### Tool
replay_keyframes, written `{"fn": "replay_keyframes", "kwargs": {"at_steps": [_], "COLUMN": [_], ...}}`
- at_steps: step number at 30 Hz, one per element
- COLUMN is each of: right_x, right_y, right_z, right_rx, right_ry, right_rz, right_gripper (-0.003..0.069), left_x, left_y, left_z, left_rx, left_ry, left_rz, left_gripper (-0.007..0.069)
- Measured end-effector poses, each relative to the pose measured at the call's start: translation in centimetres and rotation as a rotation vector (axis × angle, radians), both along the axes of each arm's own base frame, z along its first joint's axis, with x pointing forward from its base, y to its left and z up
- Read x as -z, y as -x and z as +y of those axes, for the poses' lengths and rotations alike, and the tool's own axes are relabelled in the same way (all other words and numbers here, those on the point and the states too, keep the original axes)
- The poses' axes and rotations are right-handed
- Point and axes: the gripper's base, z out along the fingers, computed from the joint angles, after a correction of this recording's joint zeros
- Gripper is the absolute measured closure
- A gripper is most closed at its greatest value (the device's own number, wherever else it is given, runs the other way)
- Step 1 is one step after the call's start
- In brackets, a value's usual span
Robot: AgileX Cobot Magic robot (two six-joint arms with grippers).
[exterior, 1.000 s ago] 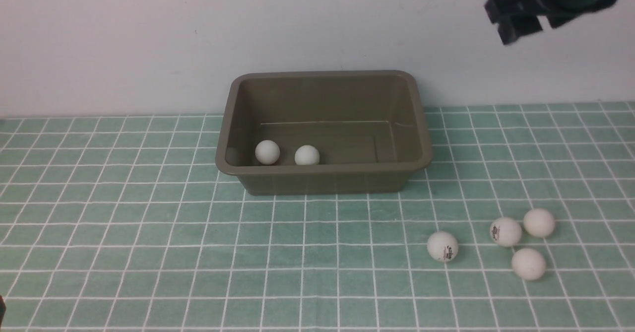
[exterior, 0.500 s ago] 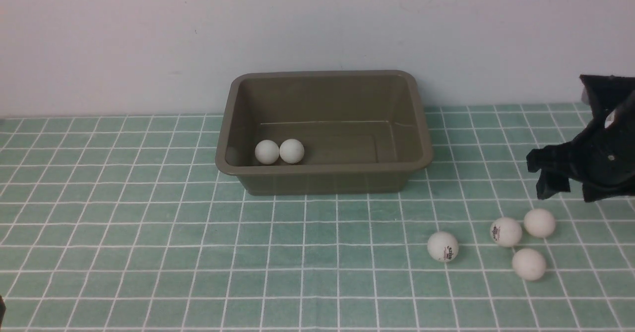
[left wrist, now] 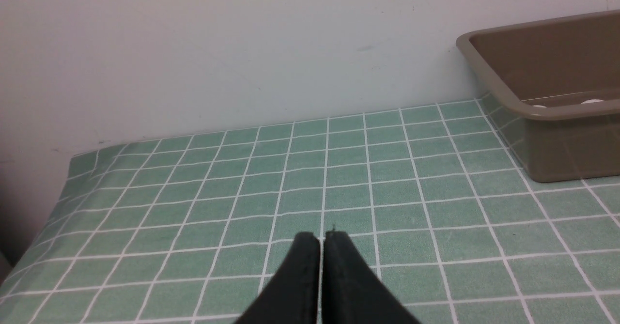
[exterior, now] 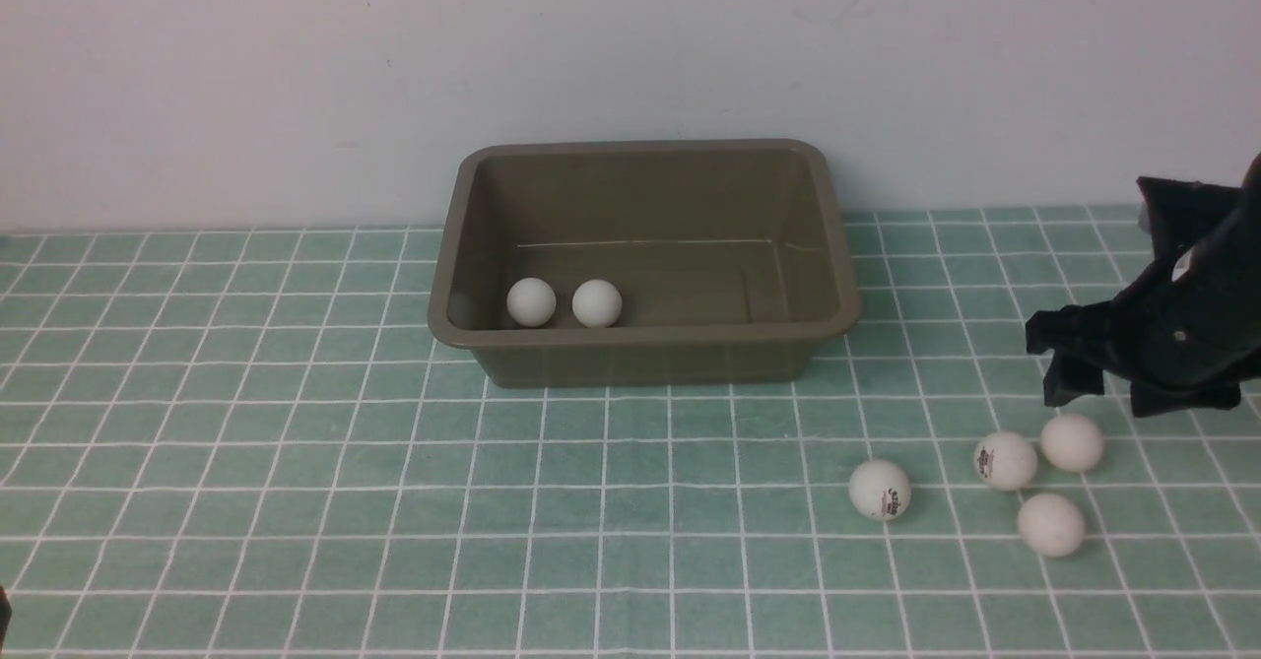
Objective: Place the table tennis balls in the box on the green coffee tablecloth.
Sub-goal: 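Reach for and grasp a ping pong ball on the table, then release the ping pong ball into the bin and lift the gripper away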
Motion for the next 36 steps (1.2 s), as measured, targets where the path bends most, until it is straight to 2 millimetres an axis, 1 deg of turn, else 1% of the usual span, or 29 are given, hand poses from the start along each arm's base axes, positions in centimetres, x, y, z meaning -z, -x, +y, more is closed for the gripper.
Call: {"fn": "replay_keyframes", "kwargs": {"at_steps": [11,18,21,22,23,25,29,34,35,36], "right_x": [3.2,4.6,5.3,5.5,5.6,5.5,5.0,2.8,1.6,1.0], "right_y": [-0.9,-1.3,-1.4,-1.4,-1.4,-1.5,-1.9,-3.5,-4.2,-4.6], "right_z": [-0.1,-0.1,-0.1,-0.1,-0.1,-0.1,-0.1,0.1,0.4,0.5], "right_rx": [-0.012,-0.022,-0.025,-0.027,-0.027,-0.027,-0.027,-0.04,-0.053,-0.061], "right_ry": [0.021,0.036,0.039,0.041,0.041,0.041,0.041,0.032,0.01,-0.007], "right_rz": [0.052,0.078,0.093,0.097,0.097,0.093,0.079,0.048,0.027,0.015], "right_gripper": [0.0199,0.0199,0.0221,0.0251,0.0264,0.0297,0.0298,0.0298,0.0298,0.0298], "left_x": [0.0,0.0,0.0,0.0,0.0,0.0,0.0,0.0,0.0,0.0], "left_y": [0.0,0.0,0.0,0.0,0.0,0.0,0.0,0.0,0.0,0.0], "left_z": [0.0,0.0,0.0,0.0,0.0,0.0,0.0,0.0,0.0,0.0], "left_rx": [0.0,0.0,0.0,0.0,0.0,0.0,0.0,0.0,0.0,0.0], "left_ry": [0.0,0.0,0.0,0.0,0.0,0.0,0.0,0.0,0.0,0.0], "left_rz": [0.0,0.0,0.0,0.0,0.0,0.0,0.0,0.0,0.0,0.0], "left_gripper": [0.0632,0.0632,0.0632,0.0632,0.0632,0.0632,0.0632,0.0632,0.0632,0.0632]}}
